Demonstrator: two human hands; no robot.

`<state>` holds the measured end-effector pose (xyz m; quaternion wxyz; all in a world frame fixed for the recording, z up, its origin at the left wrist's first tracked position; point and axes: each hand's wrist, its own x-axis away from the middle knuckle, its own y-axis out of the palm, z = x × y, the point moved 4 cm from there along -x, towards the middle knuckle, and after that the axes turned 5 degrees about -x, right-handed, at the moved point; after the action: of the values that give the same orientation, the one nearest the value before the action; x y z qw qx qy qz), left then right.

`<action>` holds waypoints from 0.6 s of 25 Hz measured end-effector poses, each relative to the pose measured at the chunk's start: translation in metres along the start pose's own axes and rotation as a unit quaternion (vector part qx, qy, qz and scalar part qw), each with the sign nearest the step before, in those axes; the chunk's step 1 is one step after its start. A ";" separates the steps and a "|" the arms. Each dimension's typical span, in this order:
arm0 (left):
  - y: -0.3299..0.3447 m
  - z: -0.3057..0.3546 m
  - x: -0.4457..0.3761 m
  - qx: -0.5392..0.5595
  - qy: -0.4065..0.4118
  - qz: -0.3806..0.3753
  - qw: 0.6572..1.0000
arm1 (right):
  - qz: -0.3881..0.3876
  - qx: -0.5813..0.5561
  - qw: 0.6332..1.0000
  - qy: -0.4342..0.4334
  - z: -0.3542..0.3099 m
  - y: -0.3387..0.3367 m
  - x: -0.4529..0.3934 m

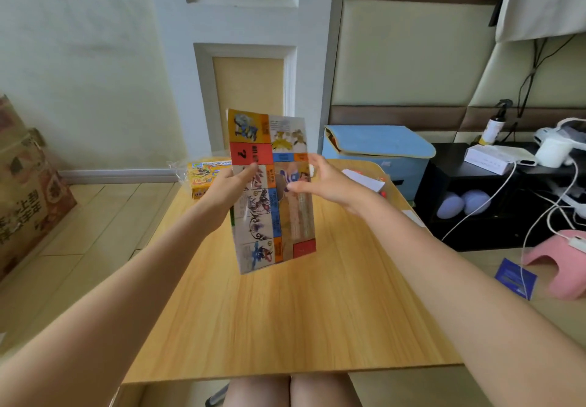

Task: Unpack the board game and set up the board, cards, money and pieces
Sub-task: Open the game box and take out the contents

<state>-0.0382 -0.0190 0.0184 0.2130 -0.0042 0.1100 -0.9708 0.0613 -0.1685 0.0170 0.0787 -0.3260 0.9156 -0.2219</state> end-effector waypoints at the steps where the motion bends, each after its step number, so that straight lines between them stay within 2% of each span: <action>1: -0.004 0.004 0.000 0.003 0.008 0.004 1.000 | 0.009 -0.051 0.999 0.001 0.003 -0.003 -0.001; 3: -0.015 0.013 -0.002 0.037 0.016 0.045 0.998 | -0.012 -0.124 0.992 0.012 0.008 -0.008 0.001; 5: -0.028 0.020 -0.008 0.042 0.031 0.109 0.993 | -0.080 -0.168 0.982 0.039 0.009 -0.005 0.005; 7: -0.035 0.025 -0.014 0.026 0.043 0.149 0.988 | -0.109 -0.102 0.987 0.065 0.010 -0.003 0.009; 10: -0.037 0.019 -0.025 0.005 0.019 0.162 0.987 | -0.030 0.025 0.998 0.042 0.007 -0.015 0.006; 13: -0.030 0.000 -0.027 0.048 -0.065 0.126 0.989 | 0.078 -0.012 0.997 0.005 0.001 -0.034 0.003; 15: -0.025 -0.006 -0.024 0.045 -0.065 0.100 0.992 | 0.106 0.009 0.994 -0.012 -0.004 -0.042 0.003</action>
<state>-0.0271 0.0145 0.0192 0.3158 -0.0467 0.0517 -0.9463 0.0817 -0.1983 0.0396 0.1157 -0.2288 0.9420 -0.2164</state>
